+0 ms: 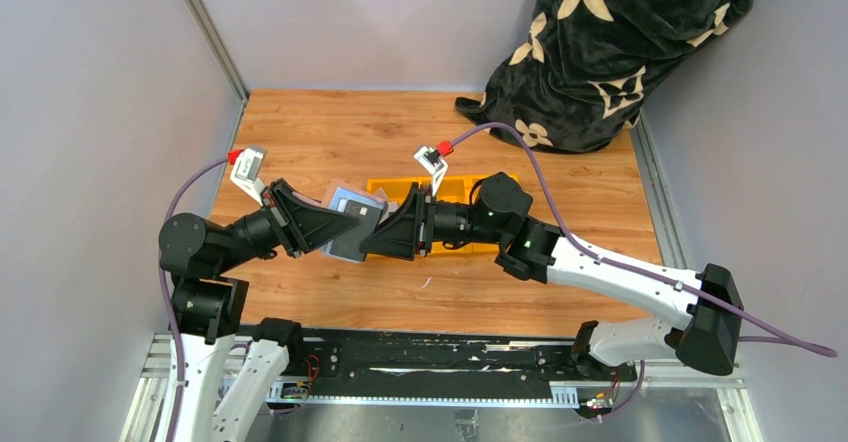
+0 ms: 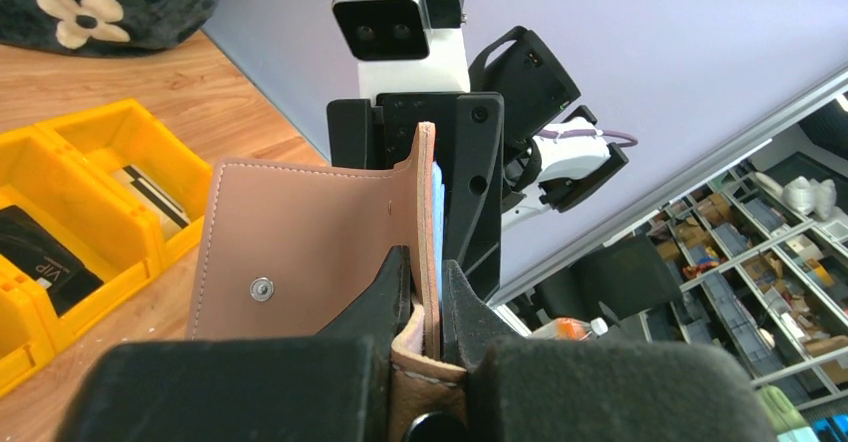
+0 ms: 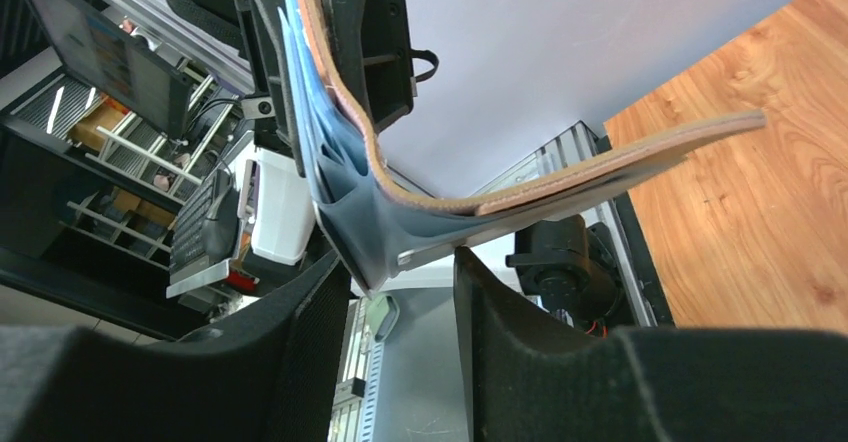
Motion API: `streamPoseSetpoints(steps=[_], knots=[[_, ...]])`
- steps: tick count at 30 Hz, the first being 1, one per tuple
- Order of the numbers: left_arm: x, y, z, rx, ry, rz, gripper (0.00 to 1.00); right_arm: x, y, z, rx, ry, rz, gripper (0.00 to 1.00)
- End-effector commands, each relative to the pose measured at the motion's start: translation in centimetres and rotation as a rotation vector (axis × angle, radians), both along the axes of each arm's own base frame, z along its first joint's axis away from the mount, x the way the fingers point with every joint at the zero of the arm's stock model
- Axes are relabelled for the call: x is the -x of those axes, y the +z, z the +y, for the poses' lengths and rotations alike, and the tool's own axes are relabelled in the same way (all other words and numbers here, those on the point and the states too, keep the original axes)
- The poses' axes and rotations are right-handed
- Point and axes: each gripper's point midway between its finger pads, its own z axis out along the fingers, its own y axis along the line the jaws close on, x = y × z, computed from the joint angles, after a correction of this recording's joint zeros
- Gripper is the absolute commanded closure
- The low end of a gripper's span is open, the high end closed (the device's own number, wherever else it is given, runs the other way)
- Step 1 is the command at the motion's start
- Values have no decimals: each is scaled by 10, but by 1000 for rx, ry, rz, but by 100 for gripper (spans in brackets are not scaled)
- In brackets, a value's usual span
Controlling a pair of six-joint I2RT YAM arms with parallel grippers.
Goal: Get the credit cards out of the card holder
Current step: Remove the credit card from the card holder.
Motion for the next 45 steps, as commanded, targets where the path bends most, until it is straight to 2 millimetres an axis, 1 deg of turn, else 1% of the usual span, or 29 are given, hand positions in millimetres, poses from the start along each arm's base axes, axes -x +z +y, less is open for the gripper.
streamPoseSetpoints(steps=[1, 6, 12, 15, 21, 25, 27, 29, 30, 31, 33, 36, 38, 41, 43, 45], knots=[[6, -2, -1, -9, -19, -11, 100, 18, 45, -10, -142, 66, -45, 56], [2, -4, 0, -16, -2, -14, 100, 21, 48, -20, -135, 50, -64, 56], [2, -5, 1, -25, 7, -20, 100, 25, 46, -23, -134, 66, -55, 56], [2, -6, 1, -28, 11, -20, 100, 24, 46, -23, -137, 61, -55, 56], [6, -3, 1, -22, 1, -22, 100, 20, 38, -16, -120, 59, -47, 55], [8, -1, 1, -17, -3, -20, 99, 20, 40, -12, -145, 71, -41, 56], [7, -2, 1, -16, -3, -15, 98, 21, 44, -10, -165, 86, -38, 60], [6, -7, 1, -16, -3, -1, 95, 20, 49, -6, -188, 97, -31, 68], [5, -10, 0, -15, -5, 7, 92, 20, 50, -4, -194, 101, -26, 73], [5, -11, 0, -13, -4, 8, 89, 19, 50, -2, -193, 102, -20, 76], [5, -14, 0, -8, -12, 21, 81, 17, 49, 1, -189, 97, -7, 87], [11, -13, -1, 2, -39, 19, 74, 14, 45, -2, -187, 79, -1, 100], [15, -10, -2, 10, -58, 15, 69, 11, 41, -6, -186, 62, 3, 100], [21, -9, -3, 25, -90, 31, 62, 11, 43, -12, -200, 53, -8, 100], [23, -8, -4, 34, -105, 45, 60, 12, 43, -14, -203, 55, -13, 100], [25, -4, -4, 46, -116, 39, 61, 14, 42, -13, -202, 66, -11, 100]])
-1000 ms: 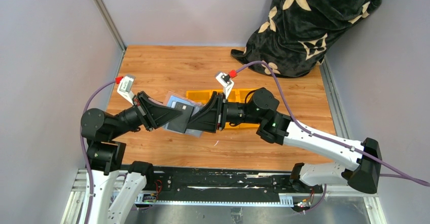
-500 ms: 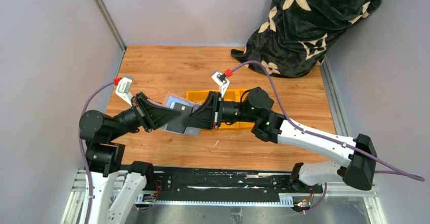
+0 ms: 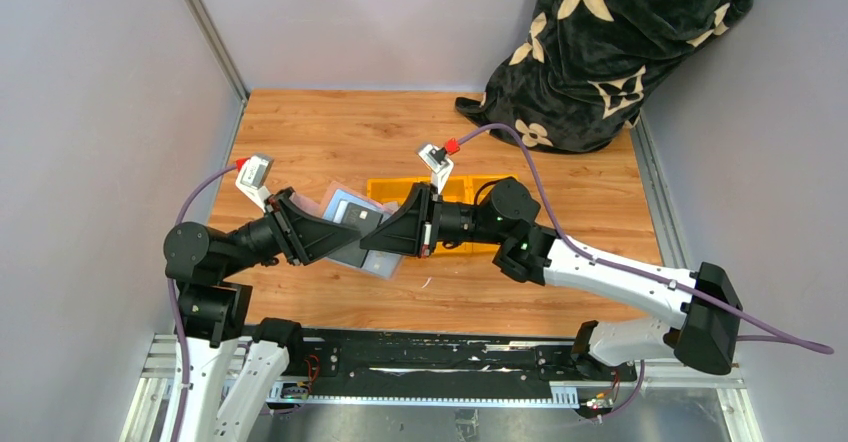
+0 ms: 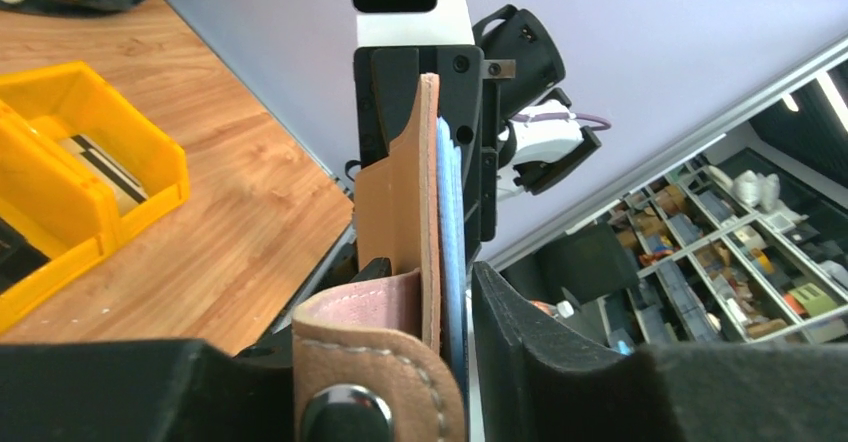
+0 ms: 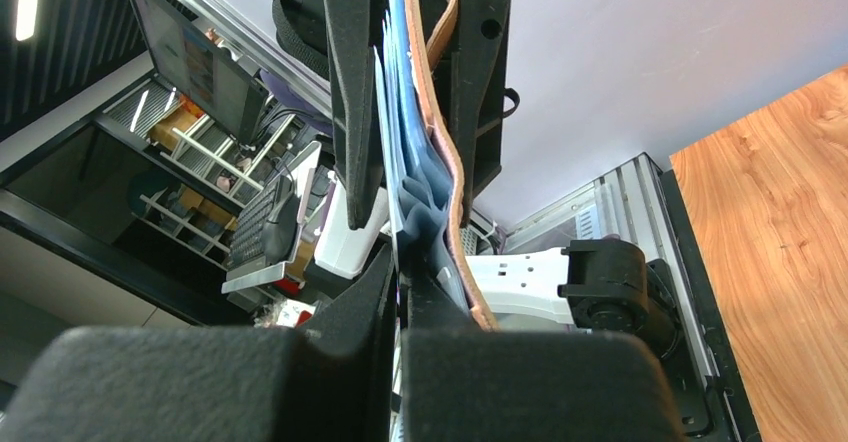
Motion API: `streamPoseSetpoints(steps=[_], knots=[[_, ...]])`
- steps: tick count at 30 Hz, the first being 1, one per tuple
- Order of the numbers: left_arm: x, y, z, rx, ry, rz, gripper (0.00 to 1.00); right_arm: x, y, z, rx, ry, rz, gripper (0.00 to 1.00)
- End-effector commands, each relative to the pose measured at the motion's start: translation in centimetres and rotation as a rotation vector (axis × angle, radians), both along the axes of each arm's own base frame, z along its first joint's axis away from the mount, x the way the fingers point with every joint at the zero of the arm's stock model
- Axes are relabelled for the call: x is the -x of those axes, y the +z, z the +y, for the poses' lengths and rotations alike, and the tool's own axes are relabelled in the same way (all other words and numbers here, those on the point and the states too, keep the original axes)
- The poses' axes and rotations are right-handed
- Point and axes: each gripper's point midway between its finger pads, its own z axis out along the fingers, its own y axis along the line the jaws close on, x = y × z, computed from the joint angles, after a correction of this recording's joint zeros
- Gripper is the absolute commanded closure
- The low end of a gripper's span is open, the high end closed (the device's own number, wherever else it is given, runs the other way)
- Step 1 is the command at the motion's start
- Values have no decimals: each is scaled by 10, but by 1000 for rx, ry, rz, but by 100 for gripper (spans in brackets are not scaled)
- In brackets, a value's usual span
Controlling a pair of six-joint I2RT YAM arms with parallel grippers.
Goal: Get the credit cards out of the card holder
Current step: Remove the credit card from the card holder.
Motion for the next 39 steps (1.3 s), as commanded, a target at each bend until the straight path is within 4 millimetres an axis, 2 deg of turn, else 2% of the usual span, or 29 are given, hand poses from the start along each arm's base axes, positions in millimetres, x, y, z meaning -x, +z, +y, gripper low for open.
streamPoseSetpoints(steps=[1, 5, 8, 11, 14, 17, 22, 28, 35, 36, 39], knots=[[15, 9, -2, 27, -65, -15, 64, 3, 19, -9, -79, -2, -34, 100], [19, 17, -2, 35, -76, -32, 78, 4, 14, -8, -70, 4, -29, 99], [22, 20, -2, 36, -79, -40, 83, 5, 10, -11, -70, 7, -29, 86], [22, 19, -2, 35, -77, -41, 88, 6, 13, -14, -83, 0, -26, 81], [20, 17, -2, 32, -72, -32, 90, 6, 22, -14, -103, 7, -31, 80], [20, 17, -2, 28, -68, -34, 90, 8, 27, -14, -117, 20, -34, 84], [21, 19, -1, 25, -67, -38, 90, 8, 23, -16, -113, 11, -30, 100], [20, 23, -1, 26, -60, -44, 90, 10, 11, -26, -99, -6, -27, 100], [18, 24, -1, 25, -49, -48, 90, 15, 12, -28, -97, 13, -42, 100], [18, 24, -1, 26, -49, -51, 90, 16, 13, -29, -97, 17, -44, 99], [18, 25, -1, 26, -47, -51, 90, 17, 16, -27, -103, 27, -48, 87]])
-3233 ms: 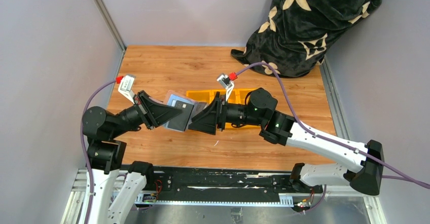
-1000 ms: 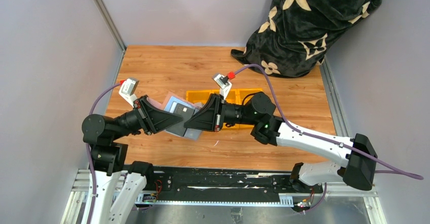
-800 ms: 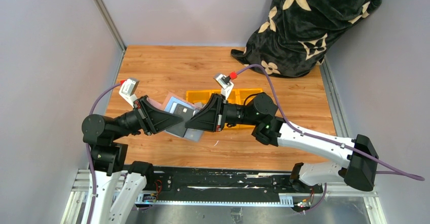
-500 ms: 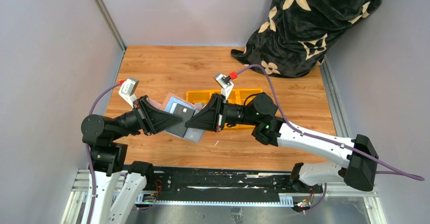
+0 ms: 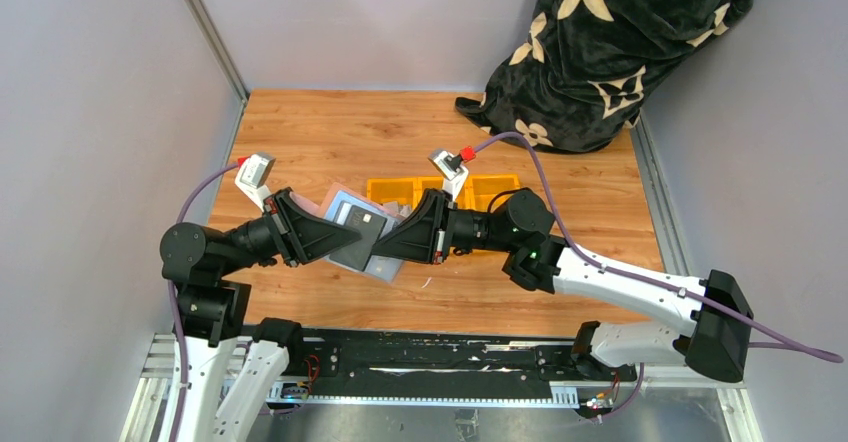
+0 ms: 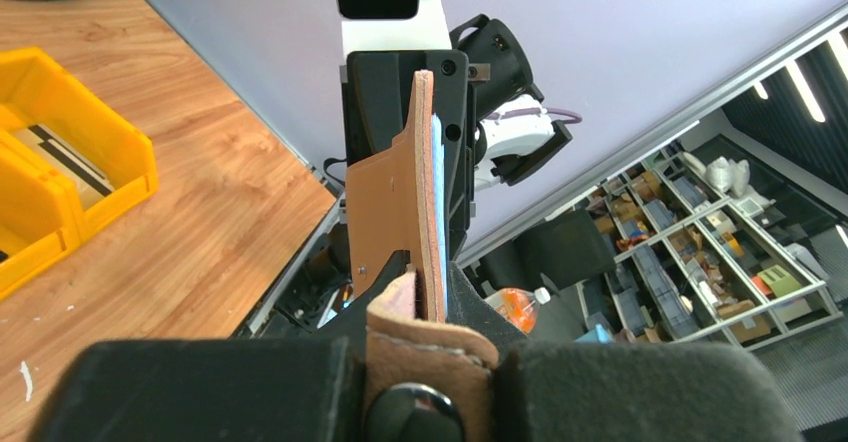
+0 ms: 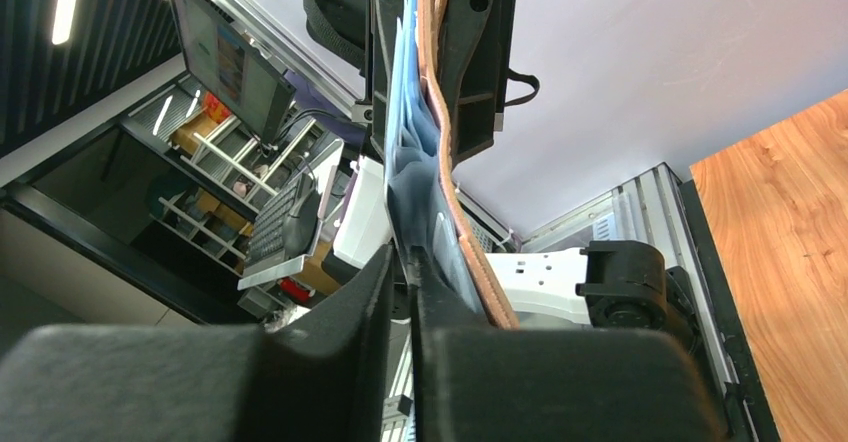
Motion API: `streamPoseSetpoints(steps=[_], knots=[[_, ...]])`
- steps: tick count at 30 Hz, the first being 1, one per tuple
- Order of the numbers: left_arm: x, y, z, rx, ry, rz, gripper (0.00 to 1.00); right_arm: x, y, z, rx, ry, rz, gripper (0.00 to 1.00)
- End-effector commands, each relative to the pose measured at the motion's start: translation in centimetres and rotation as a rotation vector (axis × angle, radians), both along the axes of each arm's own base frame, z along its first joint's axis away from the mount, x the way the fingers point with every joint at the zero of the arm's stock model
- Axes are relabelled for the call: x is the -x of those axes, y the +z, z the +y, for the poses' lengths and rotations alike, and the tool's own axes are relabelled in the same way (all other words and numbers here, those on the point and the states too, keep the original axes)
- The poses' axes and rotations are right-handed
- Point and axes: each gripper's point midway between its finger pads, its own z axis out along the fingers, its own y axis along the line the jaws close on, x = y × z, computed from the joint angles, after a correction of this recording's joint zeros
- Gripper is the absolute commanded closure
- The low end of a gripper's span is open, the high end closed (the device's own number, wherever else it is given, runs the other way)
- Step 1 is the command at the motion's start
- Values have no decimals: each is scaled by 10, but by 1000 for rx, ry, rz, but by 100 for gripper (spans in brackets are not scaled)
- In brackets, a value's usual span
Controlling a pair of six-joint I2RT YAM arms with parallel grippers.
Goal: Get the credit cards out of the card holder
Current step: Remove the credit card from the card holder.
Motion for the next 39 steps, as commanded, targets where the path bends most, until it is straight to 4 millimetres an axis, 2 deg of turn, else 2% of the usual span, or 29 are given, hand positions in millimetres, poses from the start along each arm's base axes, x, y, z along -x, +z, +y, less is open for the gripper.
streamPoseSetpoints(steps=[1, 3, 9, 14, 17, 27, 34, 37, 39], knots=[[7, 17, 2, 9, 11, -74, 91, 9, 16, -9, -49, 29, -52, 83], [8, 19, 2, 9, 10, -78, 92, 9, 20, -8, -54, 38, -55, 76], [7, 16, 2, 2, 15, -56, 92, 7, 26, -5, -64, 35, -53, 75], [7, 15, 2, -1, 15, -57, 92, 5, 26, -6, -65, 23, -51, 86], [5, 14, 2, -2, 19, -53, 92, 4, 25, -7, -64, 11, -49, 99], [4, 14, 2, -6, 30, -52, 89, 2, 6, -16, -32, -35, -34, 100], [2, 13, 3, -8, 40, -49, 88, 3, 6, -15, -24, -28, -39, 100], [1, 11, 3, -13, 44, -46, 88, 6, 11, -12, -30, -6, -49, 79], [0, 11, 3, -15, 49, -48, 87, 6, 14, -9, -32, 2, -55, 70]])
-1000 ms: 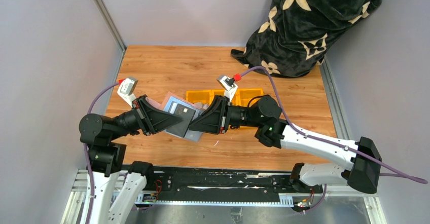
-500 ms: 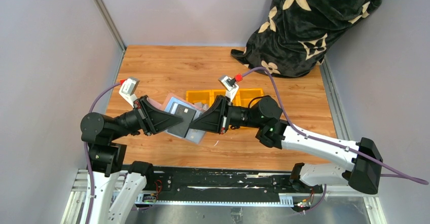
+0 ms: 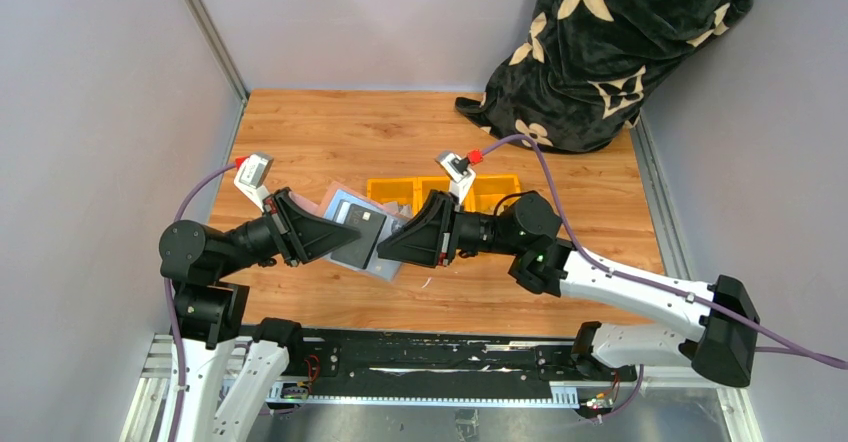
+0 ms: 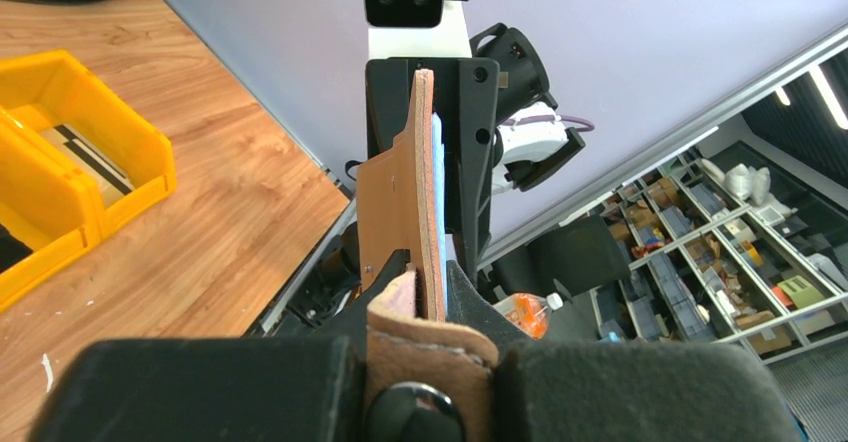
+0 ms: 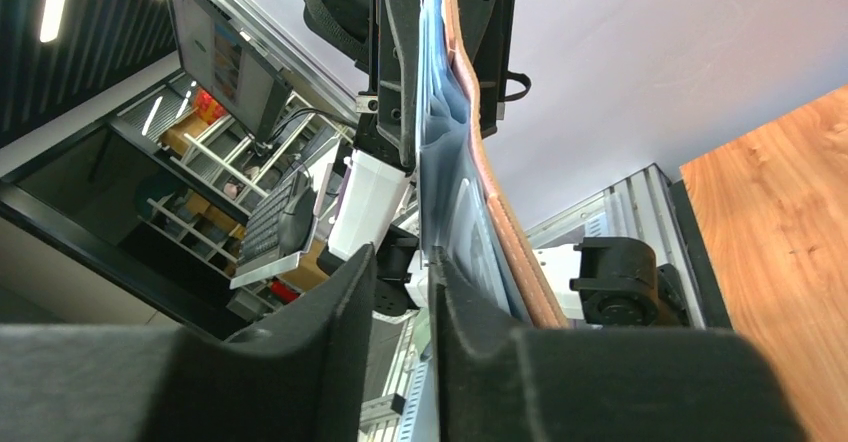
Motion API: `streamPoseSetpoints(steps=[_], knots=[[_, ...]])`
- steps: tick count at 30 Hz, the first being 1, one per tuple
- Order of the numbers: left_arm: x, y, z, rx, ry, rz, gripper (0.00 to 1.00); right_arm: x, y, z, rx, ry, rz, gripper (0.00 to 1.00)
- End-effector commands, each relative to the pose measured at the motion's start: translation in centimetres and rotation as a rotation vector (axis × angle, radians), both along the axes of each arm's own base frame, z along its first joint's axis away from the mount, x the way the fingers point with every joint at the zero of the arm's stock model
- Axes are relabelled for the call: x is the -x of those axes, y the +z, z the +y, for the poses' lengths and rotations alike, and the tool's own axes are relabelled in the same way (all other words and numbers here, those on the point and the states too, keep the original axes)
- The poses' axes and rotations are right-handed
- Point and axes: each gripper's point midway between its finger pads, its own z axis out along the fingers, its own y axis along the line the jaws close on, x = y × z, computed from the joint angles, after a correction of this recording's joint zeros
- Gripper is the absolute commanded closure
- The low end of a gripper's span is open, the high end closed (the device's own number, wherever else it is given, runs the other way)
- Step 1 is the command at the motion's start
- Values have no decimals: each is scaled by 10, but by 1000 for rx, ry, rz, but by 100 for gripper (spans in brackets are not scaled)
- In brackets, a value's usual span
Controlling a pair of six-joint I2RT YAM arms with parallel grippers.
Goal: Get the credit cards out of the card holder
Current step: Remove the credit card from the card holder.
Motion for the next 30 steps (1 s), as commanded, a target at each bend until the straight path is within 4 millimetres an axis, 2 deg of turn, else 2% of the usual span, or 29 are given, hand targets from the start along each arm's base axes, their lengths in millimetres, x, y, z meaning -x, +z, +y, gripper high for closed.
streamPoseSetpoints(steps=[1, 6, 10, 15, 17, 24, 28, 30], knots=[[1, 8, 1, -2, 20, -35, 87, 2, 13, 4, -23, 18, -40, 68], [2, 8, 2, -2, 23, -37, 87, 0, 9, 12, -8, 28, -28, 64], [3, 8, 2, -4, 21, -39, 87, -1, 10, 14, -18, 30, -22, 67], [3, 7, 2, -3, 20, -34, 86, 1, 15, 12, -36, 40, -30, 94], [3, 8, 2, -3, 19, -33, 86, 2, 12, 9, -37, 32, -26, 100], [4, 11, 2, 2, 20, -28, 78, 5, 6, -1, -50, 18, -24, 100], [4, 13, 2, 2, 19, -32, 78, 6, 5, -4, -51, 21, -25, 100], [5, 14, 2, 3, 21, -38, 82, 7, 4, -4, -49, 23, -24, 100]])
